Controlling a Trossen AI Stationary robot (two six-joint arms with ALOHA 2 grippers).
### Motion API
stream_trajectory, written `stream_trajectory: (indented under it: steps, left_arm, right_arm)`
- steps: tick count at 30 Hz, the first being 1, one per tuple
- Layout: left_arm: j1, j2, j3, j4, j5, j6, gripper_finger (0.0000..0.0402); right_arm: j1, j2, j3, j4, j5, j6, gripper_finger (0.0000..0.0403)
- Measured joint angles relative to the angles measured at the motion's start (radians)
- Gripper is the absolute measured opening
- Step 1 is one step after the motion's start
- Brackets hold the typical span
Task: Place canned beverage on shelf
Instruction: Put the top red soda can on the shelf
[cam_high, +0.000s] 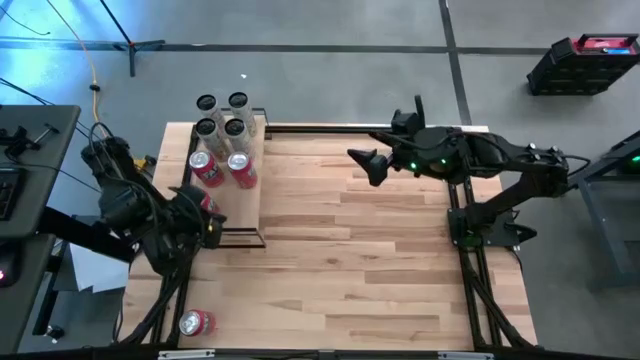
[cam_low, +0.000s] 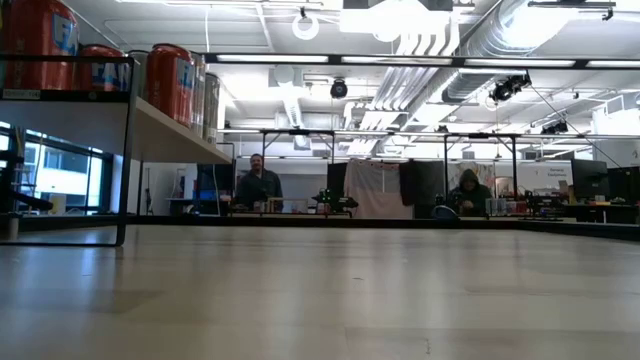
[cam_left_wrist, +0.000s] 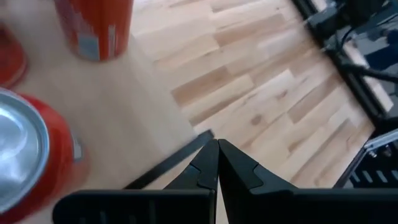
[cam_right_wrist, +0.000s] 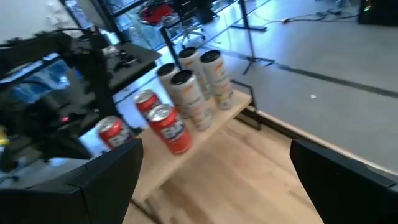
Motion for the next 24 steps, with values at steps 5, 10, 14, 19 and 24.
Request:
stream_trajectory:
  steps: [5, 10, 14, 19, 24]
  left_arm:
    - [0.015, 0.008, 0.019, 0.002, 0.072, -0.028, 0.0000]
    - [0.089, -0.001, 0.083, 0.001, 0.100, 0.079, 0.0000]
    - [0.180, -0.017, 0.090, 0.002, 0.174, 0.209, 0.0000]
    - [0.255, -0.064, 0.071, -0.001, 0.228, 0.312, 0.0000]
    - [0.306, -0.115, 0.071, 0.000, 0.233, 0.394, 0.0000]
  right_arm:
    - [0.030, -0.018, 0.000, 0.001, 0.002, 0.011, 0.0392]
    - [0.007, -0.030, 0.000, 0.009, 0.073, -0.083, 0.0392]
    - [-0.025, -0.031, 0.000, 0.024, 0.096, -0.136, 0.0392]
    - [-0.048, -0.031, 0.000, 0.023, 0.086, -0.193, 0.0392]
    - [-0.049, -0.031, 0.000, 0.023, 0.085, -0.248, 0.0392]
